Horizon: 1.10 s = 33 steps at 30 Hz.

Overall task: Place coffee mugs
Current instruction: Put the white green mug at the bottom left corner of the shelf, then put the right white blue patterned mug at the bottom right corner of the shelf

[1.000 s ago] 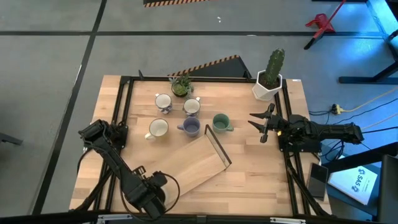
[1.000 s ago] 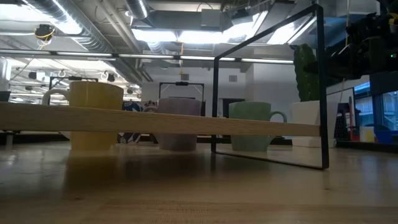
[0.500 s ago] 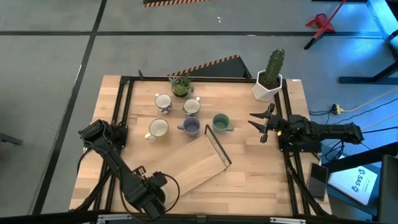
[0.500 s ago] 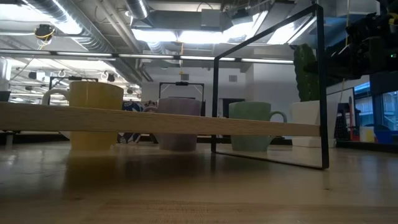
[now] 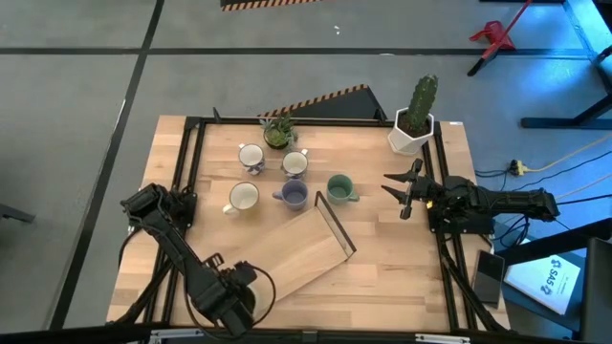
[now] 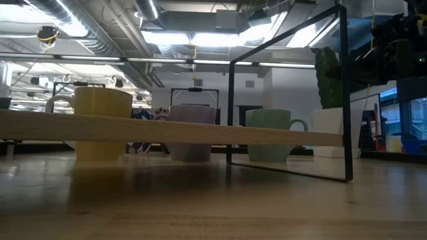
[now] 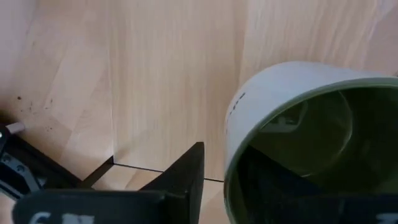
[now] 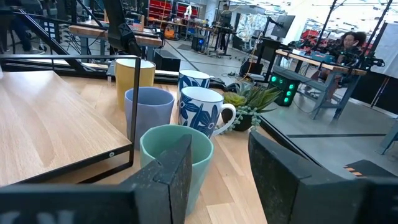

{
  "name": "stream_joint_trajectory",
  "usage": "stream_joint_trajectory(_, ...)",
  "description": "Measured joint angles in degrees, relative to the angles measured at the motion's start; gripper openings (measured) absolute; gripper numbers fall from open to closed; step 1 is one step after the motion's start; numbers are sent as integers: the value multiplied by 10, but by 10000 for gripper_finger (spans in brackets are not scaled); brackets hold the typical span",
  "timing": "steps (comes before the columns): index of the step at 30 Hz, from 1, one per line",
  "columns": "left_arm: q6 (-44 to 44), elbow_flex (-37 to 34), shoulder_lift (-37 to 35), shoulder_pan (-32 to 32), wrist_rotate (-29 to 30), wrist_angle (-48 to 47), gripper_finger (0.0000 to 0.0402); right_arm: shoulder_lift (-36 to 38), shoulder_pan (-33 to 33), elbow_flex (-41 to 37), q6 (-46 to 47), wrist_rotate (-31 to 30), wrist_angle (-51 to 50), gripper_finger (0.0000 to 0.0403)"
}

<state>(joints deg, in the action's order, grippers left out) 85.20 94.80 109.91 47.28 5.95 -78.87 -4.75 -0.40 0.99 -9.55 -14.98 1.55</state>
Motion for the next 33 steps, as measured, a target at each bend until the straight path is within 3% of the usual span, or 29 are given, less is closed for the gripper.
stream_joint_trajectory(5,19,0,-12,-1,25,0,90,0,0,0,0,0,0,143)
stream_joint_trajectory(22,66,0,-85,-5,26,24,90,0,0,0,0,0,0,143)
stream_joint_trajectory(29,85,0,-156,-21,105,29,90,0,0,0,0,0,0,143)
stream_joint_trajectory(33,34,0,-188,-63,149,23,90,0,0,0,0,0,0,143)
